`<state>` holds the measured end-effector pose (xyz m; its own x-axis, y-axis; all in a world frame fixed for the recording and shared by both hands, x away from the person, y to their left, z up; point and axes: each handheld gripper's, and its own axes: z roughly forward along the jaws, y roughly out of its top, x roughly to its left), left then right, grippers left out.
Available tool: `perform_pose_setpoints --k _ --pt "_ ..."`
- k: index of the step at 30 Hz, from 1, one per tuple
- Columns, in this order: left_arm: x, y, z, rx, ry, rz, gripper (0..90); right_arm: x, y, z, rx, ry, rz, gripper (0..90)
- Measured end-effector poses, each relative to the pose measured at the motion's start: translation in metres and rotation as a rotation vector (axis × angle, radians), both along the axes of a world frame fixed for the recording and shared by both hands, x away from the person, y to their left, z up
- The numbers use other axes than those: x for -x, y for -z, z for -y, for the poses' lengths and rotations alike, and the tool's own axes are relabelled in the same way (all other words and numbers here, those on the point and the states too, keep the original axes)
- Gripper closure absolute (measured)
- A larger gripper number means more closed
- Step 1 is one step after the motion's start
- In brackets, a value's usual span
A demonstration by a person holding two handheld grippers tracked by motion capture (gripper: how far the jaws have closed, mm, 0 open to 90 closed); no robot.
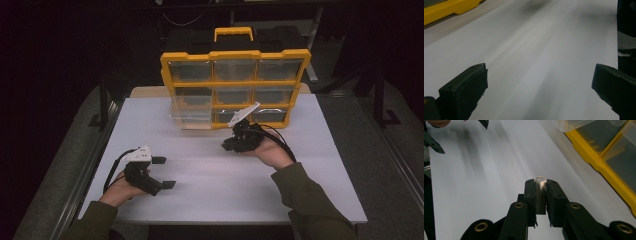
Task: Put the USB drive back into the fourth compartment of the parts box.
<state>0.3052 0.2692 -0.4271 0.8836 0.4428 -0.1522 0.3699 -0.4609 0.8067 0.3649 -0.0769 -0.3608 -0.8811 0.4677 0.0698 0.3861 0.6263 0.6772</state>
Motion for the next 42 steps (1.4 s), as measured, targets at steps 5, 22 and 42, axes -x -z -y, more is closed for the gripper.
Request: perform_pose_setpoints --k 5,22,42 --pt "0.0 0.0 0.0 -0.001 0.001 0.0 0.0 -0.002 -0.01 0.0 0.009 -0.006 0.009 78.0" --pt "0.0 0.0 0.0 0.002 0.002 0.0 0.0 -0.018 -0.05 -0.001 -0.026 -0.013 0.027 78.0" --pt "0.0 0.0 0.001 0.0 0.0 -0.004 0.0 -0.035 -0.088 -0.009 -0.074 -0.004 0.059 78.0"
